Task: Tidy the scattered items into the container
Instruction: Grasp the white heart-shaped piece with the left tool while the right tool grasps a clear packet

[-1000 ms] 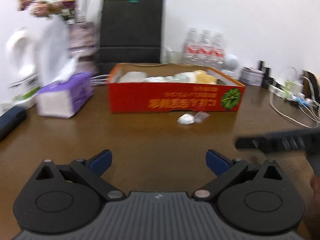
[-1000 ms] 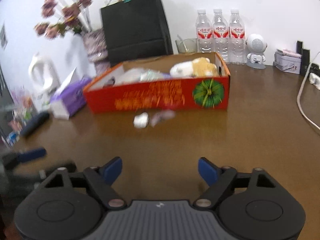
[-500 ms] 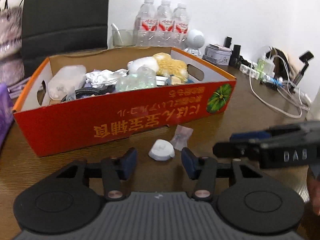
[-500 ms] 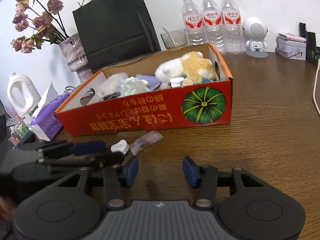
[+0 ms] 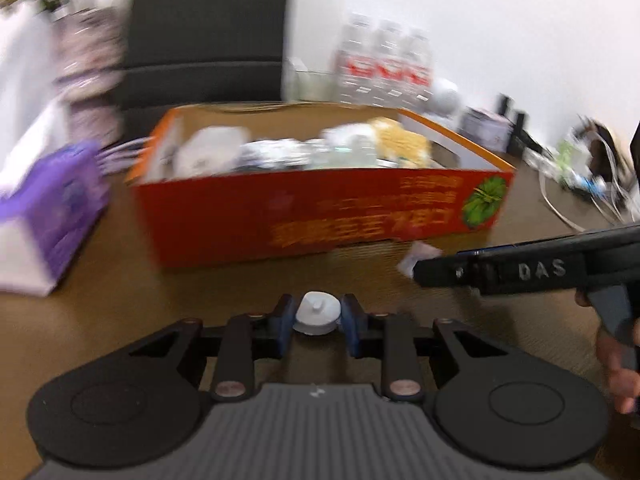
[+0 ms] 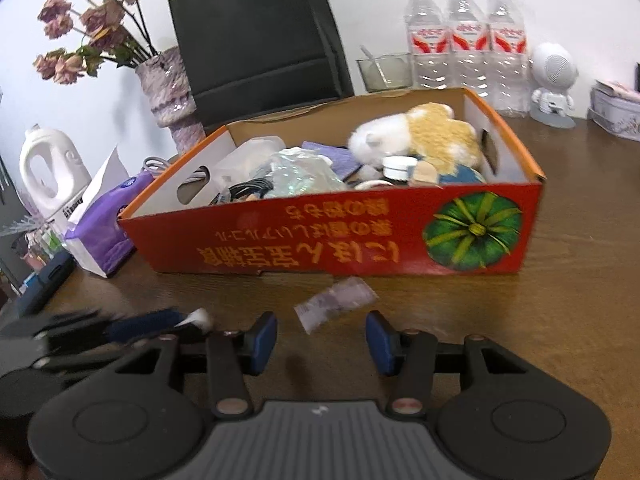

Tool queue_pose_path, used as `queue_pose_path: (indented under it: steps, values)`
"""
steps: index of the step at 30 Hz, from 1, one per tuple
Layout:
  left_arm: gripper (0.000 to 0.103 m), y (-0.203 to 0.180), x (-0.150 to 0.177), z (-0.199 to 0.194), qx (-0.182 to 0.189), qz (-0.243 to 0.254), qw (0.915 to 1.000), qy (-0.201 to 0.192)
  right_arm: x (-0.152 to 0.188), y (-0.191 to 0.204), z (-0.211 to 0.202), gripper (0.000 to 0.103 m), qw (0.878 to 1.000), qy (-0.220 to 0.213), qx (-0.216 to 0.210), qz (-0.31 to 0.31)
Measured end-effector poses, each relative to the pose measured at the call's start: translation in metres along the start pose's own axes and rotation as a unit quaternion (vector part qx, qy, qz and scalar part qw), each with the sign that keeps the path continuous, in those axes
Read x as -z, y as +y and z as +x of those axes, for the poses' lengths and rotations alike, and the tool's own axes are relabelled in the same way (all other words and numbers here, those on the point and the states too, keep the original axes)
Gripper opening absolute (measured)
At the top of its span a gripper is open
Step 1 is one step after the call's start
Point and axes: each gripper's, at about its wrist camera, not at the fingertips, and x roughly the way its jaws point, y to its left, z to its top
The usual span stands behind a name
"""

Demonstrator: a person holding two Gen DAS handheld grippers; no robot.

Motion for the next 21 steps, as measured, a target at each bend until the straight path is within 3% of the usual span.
queue_pose_path:
  steps: [2, 5, 8, 9, 13, 18, 21]
  values:
    - [0.027, 0.013, 0.002, -0.006, -0.014, -0.029, 0.9994, -0.006, -0.004, 0.008, 0.008, 0.05, 1.0, -0.002, 0.013, -0.011]
    - [0.027, 0.023, -0.001, -0.006, -0.007, -0.053, 0.9986, -0.002, -0.007, 0.022, 0.018, 0.05, 0.999, -0.005, 0.036, -0.037]
    - [0.027, 0.018, 0.0, -0.005, -0.015, -0.036, 0.9992, -0.002, -0.002, 0.04, 0.024, 0.046, 0.994, -0.009, 0.066, -0.086]
    - [0.027, 0.018, 0.0, -0.006, -0.015, -0.034, 0.9993, -0.004, 0.0, 0.045, 0.024, 0.04, 0.992, -0.013, 0.074, -0.1]
    - [0.027, 0.017, 0.001, -0.008, -0.023, -0.032, 0.9992, -0.01, 0.006, 0.049, 0.018, 0.018, 0.99, -0.018, 0.076, -0.114]
    - [0.027, 0.013, 0.002, -0.013, -0.033, -0.028, 0.9988, -0.024, 0.018, 0.044, 0.0, 0.015, 0.991, -0.023, 0.089, -0.096]
    - [0.027, 0.004, -0.001, -0.029, -0.042, -0.04, 0.9976, -0.037, 0.028, 0.039, -0.029, 0.015, 0.993, -0.048, 0.082, -0.075]
